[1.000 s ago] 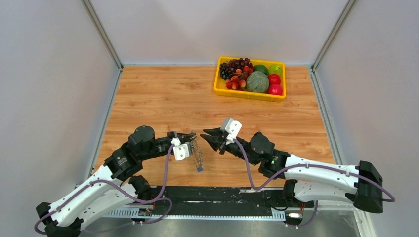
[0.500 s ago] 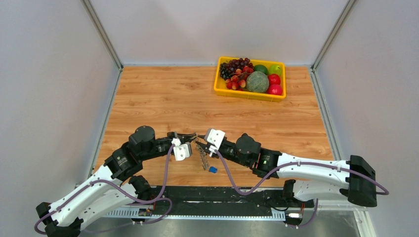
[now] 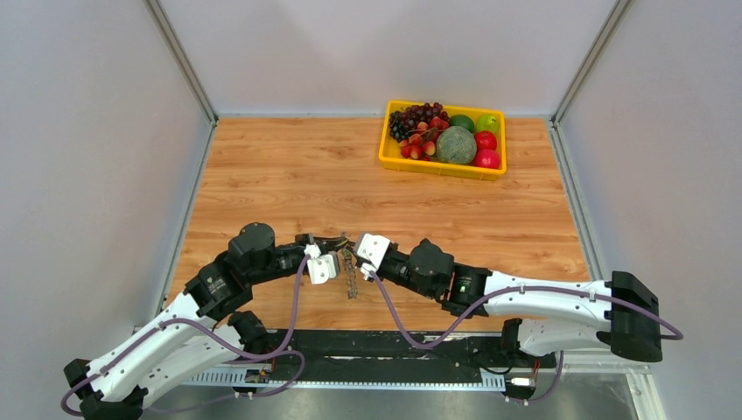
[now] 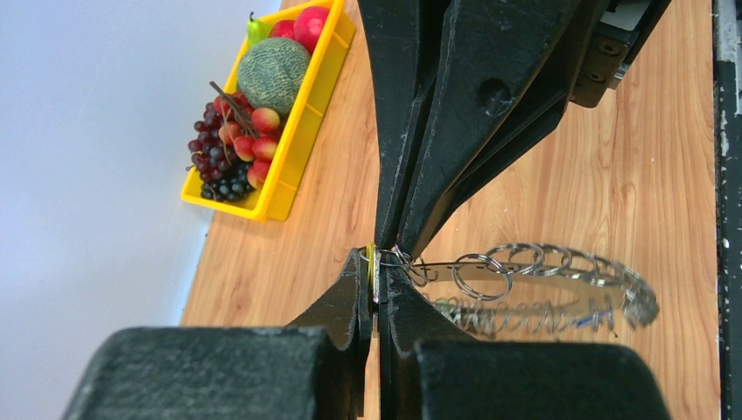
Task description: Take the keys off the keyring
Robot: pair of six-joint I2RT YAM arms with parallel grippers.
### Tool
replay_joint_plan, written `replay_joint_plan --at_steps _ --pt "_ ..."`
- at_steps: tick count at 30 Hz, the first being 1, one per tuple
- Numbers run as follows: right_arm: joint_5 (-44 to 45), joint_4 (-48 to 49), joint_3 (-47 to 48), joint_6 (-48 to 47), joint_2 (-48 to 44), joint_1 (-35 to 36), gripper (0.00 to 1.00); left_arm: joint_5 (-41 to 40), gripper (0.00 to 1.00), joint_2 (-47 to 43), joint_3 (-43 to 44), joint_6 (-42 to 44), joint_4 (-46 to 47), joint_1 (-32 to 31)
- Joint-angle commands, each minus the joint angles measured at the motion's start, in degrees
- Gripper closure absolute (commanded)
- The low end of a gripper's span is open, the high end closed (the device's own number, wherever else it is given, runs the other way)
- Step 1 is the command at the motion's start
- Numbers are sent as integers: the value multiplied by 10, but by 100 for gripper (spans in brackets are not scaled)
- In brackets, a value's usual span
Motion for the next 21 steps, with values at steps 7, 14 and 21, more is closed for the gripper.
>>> replay_joint_plan --at_steps 7,14,21 --pt "1 83 -24 99 -69 -1 100 11 100 -7 9 12 46 -1" --pt "16 197 -58 210 -68 -5 100 15 100 -6 8 12 46 -1" --pt "35 305 -86 275 -57 -7 100 20 100 -5 7 13 45 -1"
